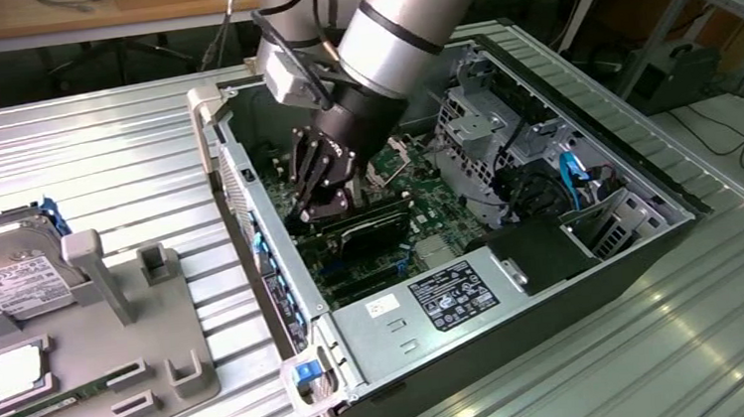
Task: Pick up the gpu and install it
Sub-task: 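Press down on the gpu until it lock into place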
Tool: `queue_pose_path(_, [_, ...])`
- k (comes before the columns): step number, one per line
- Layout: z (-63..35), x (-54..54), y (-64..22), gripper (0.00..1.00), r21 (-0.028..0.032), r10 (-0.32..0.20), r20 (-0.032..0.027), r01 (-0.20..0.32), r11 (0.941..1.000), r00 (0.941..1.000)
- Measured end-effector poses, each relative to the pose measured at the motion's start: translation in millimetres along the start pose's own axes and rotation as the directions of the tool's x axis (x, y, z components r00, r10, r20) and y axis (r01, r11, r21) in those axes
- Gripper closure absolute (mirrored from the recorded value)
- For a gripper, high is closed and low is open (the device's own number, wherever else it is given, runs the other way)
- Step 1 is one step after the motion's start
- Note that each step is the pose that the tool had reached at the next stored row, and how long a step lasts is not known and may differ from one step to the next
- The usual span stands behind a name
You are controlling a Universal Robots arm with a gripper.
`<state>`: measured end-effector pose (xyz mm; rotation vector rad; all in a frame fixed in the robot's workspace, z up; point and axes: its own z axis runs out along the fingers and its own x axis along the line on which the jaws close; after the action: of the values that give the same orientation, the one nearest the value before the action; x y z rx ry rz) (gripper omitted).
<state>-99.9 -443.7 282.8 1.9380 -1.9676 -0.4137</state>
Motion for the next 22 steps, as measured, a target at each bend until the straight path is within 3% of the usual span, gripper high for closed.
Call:
queue_pose_path(1, [0.0,0.0,-0.3,0.89,-0.0420,-0.002,-0.0008,0.002,0.9991,1.0000])
queue_pose_path(2, [-0.2,0.0,-0.3,0.89,-0.0479,-0.002,-0.0012,0.002,0.9988,1.0000])
queue_pose_path(9, [0.1,0.0,-0.5,0.89,-0.0479,-0.002,-0.0011,0.002,0.9989,1.0000])
queue_pose_path(17, [0.6,-0.2,-10.2,0.89,-0.0552,-0.002,-0.0018,0.002,0.9985,1.0000])
queue_pose_path(19, [0.2,-0.3,-11.0,0.89,-0.0587,-0.002,-0.0017,0.002,0.9983,1.0000])
queue_pose_path(22, [-1.4,-0.3,-13.4,0.89,-0.0720,-0.002,-0.0019,0.002,0.9974,1.0000])
